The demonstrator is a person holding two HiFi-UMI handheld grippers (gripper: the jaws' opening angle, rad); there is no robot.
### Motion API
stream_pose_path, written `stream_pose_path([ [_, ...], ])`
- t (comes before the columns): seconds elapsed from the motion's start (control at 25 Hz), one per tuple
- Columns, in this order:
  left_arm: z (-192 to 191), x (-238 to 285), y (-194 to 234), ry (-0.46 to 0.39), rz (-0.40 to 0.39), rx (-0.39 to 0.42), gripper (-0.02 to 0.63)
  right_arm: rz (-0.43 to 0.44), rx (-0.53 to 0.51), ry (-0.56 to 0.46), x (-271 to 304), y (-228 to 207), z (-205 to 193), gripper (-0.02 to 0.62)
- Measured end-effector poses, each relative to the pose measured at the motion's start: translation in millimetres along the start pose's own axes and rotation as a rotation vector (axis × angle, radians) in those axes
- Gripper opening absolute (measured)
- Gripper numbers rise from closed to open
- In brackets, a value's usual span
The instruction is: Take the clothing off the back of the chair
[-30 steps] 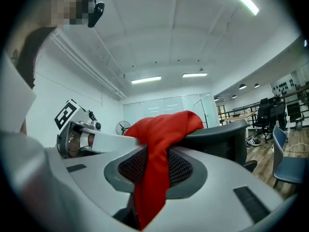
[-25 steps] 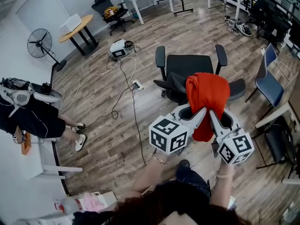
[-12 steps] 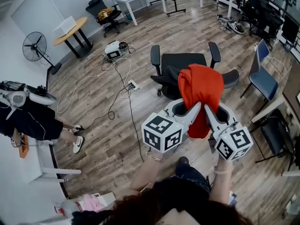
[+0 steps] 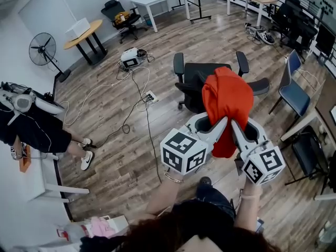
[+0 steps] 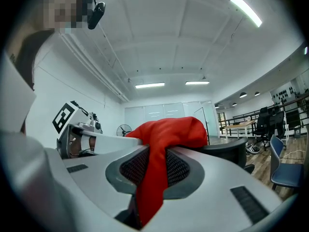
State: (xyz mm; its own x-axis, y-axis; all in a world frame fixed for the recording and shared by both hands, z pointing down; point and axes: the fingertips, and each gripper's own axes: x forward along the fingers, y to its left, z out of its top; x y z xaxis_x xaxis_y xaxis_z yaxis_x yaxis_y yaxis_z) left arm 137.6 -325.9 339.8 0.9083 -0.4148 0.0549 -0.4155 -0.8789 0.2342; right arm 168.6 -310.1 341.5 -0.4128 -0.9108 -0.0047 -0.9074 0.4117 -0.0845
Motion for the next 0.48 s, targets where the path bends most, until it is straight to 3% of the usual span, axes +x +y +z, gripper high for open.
stream_pose_path([
  [0.48,-4,-51,-26,-0.009,-0.014,0.039,0.075,-0.017,-0.008,-0.023,-27,52,1,0.072],
])
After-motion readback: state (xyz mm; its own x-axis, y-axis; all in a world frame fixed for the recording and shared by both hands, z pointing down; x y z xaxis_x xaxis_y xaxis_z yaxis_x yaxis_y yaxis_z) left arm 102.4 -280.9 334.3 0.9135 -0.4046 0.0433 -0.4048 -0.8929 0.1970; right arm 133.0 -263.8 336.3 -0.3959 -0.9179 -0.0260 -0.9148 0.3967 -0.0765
